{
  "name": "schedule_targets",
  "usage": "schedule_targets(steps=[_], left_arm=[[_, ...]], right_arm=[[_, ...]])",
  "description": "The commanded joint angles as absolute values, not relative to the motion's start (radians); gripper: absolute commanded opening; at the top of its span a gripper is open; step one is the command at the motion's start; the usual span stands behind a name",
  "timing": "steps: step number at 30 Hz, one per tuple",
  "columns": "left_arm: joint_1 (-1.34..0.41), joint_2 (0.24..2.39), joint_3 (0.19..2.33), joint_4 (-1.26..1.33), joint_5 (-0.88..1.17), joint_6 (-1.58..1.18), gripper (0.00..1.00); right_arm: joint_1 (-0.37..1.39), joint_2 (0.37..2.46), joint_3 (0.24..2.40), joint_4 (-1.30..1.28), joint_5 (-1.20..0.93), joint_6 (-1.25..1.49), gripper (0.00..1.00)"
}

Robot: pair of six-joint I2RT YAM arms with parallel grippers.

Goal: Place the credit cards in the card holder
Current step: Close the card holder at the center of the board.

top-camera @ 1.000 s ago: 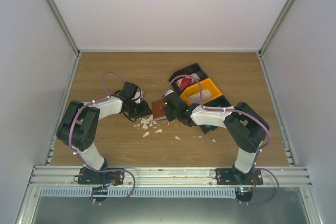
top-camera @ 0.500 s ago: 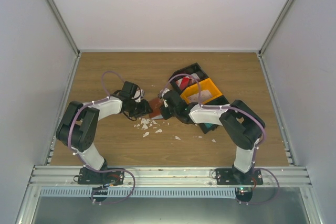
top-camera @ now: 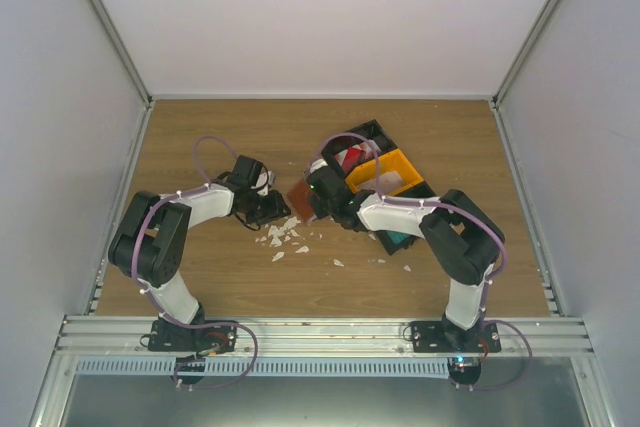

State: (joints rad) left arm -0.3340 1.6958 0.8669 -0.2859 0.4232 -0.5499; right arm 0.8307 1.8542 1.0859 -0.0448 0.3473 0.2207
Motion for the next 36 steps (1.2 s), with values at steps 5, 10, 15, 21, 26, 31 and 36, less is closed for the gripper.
schedule_targets(steps=[5,10,15,21,26,31,36], left_arm=[[-0.332,1.7,0.872,-0.266,0.411,-0.542,0.41],[-0.333,1.695,0.871,-0.267,0.41,-0.541,0.41],[-0.333,1.69,0.873,-0.27,0.403,-0.542,0.41],[-0.332,1.676,0.875,-0.277,0.386,-0.546,0.41],[-0.33,1.662,0.873,-0.287,0.383,-0.543,0.42],[-0.329,1.651,0.871,-0.285,0.39,-0.548,0.44],[-0.327,1.649,0.876,-0.289,0.391,-0.548,0.45]], right_arm=[[0.859,1.914,1.126,-0.039,0.487,0.112,0.01],[0.871,1.923,1.115,-0.004,0.558,-0.007,0.01],[0.897,1.939,1.086,0.051,0.652,-0.152,0.01],[0.926,1.969,1.067,0.076,0.749,-0.225,0.01],[0.909,1.88,1.112,-0.094,0.525,-0.018,0.13],[0.854,1.79,1.119,-0.202,0.316,0.159,0.35],[0.801,1.765,1.114,-0.281,0.216,0.277,0.39]])
